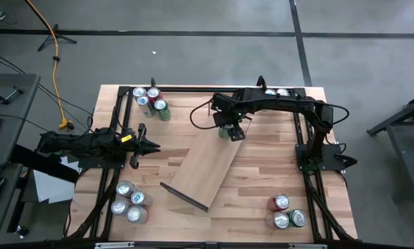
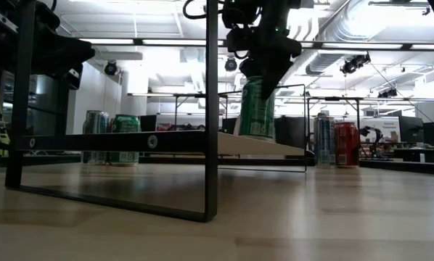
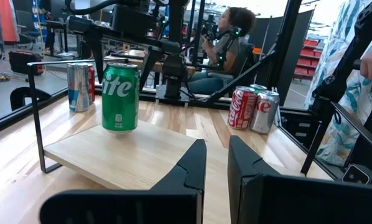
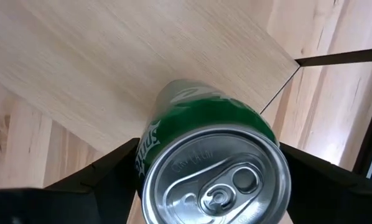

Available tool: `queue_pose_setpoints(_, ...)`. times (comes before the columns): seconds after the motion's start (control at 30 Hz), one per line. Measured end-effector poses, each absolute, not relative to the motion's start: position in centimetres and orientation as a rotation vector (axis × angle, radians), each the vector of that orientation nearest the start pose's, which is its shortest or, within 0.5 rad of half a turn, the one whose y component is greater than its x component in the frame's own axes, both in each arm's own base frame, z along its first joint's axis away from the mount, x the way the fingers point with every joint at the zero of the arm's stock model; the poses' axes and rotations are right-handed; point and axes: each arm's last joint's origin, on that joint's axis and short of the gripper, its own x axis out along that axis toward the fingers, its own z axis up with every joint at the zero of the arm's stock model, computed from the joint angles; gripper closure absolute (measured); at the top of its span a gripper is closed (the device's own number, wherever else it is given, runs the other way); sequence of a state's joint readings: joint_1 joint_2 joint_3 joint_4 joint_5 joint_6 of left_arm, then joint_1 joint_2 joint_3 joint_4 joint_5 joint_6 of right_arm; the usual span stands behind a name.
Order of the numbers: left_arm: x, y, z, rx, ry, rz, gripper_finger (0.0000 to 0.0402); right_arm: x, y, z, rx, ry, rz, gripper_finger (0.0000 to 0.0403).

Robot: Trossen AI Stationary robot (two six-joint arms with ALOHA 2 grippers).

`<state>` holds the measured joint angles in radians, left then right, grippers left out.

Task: Place canned beverage on shelf
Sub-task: Put the top right green soda can on the shelf

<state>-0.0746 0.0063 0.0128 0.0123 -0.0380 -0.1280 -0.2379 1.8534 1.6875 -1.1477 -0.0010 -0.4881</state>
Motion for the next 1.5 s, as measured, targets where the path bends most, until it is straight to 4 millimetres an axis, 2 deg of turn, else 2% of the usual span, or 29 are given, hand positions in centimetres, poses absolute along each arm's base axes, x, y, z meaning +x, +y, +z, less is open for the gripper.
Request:
queue_pose_setpoints(0.2, 9.7, -0.6, 16.9, -0.129, -0.016, -0.038, 0.0401, 36.0, -8.7, 28.2, -0.252, 1.323, 0.103, 0.0088)
queue_pose_setpoints(0.47, 9.7, -0.6, 16.9, -0.129, -0.017, -0.038, 0.0401, 36.6, -9.1, 27.1, -0.227, 1.348, 0.058, 0.0087)
queue_pose_setpoints(0.9, 9.7, -0.6, 16.9, -0.129, -0.016, -0.038, 0.0401, 37.0, -9.2, 27.1, -0.182, 1.310, 0.023, 0.0086)
queue_pose_setpoints(1.5, 9.7, -0.6, 16.8, -0.129, -0.016, -0.038, 0.0401, 36.9, -9.1, 27.1, -0.205, 1.316, 0.076, 0.0086)
